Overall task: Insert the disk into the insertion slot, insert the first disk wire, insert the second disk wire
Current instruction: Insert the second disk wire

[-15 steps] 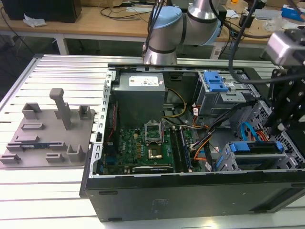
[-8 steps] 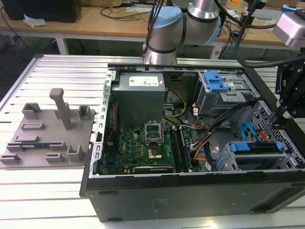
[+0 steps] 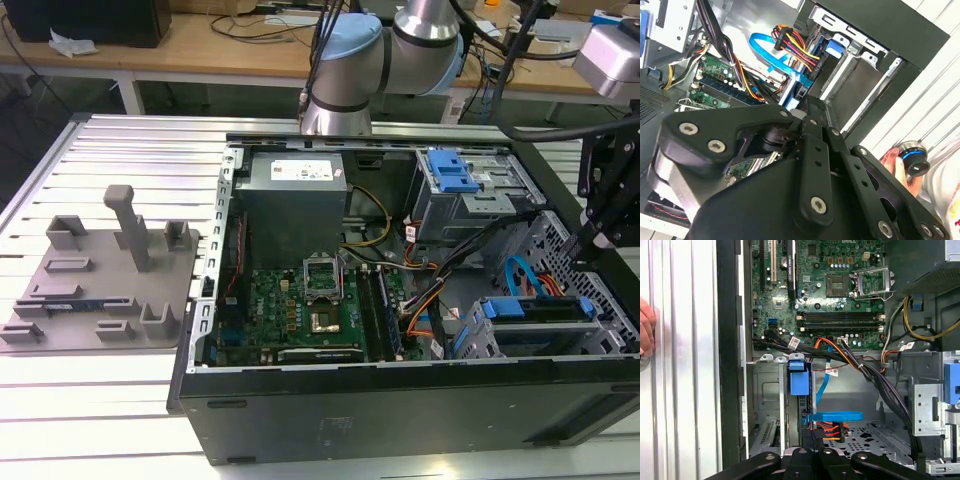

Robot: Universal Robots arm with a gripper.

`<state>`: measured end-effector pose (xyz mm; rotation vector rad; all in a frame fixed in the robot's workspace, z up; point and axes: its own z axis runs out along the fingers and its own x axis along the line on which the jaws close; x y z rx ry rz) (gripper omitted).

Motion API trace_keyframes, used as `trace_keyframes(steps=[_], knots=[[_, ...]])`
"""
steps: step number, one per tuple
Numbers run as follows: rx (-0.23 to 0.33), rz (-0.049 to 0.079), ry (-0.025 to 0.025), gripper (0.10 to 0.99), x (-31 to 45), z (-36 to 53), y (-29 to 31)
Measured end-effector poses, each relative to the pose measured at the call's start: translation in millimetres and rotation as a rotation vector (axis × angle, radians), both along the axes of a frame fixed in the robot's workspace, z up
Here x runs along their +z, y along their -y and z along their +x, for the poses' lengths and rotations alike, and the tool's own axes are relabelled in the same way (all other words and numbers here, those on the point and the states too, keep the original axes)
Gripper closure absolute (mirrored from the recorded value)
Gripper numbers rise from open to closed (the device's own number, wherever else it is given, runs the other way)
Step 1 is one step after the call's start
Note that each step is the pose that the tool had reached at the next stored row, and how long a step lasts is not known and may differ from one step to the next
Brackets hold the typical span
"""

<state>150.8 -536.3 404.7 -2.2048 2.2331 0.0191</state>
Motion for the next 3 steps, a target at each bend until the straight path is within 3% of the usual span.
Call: trace_keyframes(steps=[3], knots=[[0.0,0.0,0.0,0.98,0.0,0.0,0.0]])
